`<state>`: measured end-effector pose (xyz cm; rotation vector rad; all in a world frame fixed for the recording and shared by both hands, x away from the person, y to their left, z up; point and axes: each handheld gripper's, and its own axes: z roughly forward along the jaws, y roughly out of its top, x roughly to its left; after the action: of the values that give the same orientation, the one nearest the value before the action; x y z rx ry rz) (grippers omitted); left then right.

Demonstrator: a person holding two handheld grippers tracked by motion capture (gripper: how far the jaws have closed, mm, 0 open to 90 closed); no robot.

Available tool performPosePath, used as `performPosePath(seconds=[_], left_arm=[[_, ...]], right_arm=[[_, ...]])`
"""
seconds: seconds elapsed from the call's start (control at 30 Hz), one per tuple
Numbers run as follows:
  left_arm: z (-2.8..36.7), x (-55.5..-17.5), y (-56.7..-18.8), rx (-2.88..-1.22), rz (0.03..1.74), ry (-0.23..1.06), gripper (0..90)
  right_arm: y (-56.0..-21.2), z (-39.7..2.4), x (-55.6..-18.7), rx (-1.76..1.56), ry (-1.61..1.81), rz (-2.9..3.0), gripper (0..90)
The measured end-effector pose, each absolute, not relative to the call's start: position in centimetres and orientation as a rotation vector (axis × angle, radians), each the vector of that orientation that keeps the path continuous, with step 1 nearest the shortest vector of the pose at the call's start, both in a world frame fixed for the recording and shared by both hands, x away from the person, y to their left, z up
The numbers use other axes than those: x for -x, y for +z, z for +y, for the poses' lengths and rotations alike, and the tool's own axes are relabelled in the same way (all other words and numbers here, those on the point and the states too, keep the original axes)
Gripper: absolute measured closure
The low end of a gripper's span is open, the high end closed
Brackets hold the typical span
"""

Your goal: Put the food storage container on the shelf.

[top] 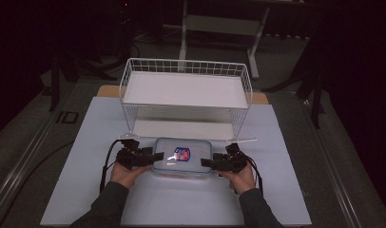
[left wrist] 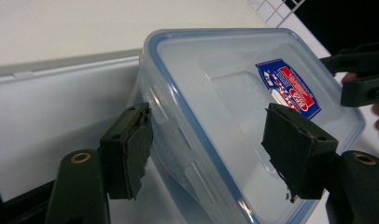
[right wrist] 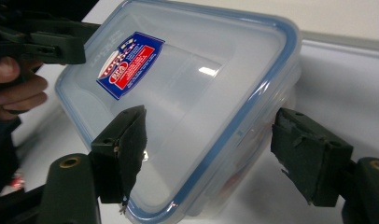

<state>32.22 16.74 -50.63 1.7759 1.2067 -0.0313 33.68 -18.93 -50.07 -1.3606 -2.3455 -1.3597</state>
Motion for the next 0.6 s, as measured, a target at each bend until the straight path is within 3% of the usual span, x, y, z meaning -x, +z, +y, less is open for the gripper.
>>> performPosePath(seconds=[0.07,0.2,0.47,0.6], left_arm=[[16.8,-32.4,-50.9,-1.766,1.209,-0.066,31.3],[16.4,-33.0,-51.5,-1.747,1.235,-0.164,20.7],[16.6,-33.2,-51.8,-1.715,1.260,-0.241,22.9],[17.4,-33.1,-52.0,-1.646,1.298,-0.293,30.7]], right_arm=[[-50.3,-18.9,-33.8,1.357,-1.354,-2.320,24.4],[-50.7,-18.8,-34.1,1.363,-1.331,-2.272,19.7],[-51.1,-19.0,-34.2,1.361,-1.319,-2.196,22.6],[-51.3,-19.5,-34.1,1.377,-1.330,-2.138,27.1]])
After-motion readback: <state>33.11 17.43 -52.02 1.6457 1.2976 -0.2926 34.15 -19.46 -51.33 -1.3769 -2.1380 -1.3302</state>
